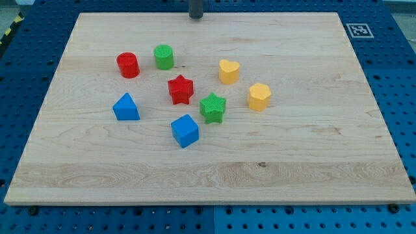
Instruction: Slide your arm to the top left of the yellow heart
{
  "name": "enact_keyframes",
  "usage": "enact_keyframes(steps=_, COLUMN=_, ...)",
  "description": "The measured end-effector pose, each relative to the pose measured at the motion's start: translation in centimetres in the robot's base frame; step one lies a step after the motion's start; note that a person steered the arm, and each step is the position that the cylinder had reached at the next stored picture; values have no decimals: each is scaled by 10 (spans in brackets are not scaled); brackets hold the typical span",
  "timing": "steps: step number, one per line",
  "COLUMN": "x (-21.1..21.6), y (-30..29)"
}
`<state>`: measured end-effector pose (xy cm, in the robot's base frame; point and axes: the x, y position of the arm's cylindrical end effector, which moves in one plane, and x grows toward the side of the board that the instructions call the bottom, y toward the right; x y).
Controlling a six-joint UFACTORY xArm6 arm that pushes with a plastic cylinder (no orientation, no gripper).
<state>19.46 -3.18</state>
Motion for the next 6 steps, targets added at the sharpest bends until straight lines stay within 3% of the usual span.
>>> enact_keyframes(steps=1, x=0, y=0)
enact_keyframes(steps=4, x=127, y=7)
enact_keyframes(steps=6, x=167, y=32)
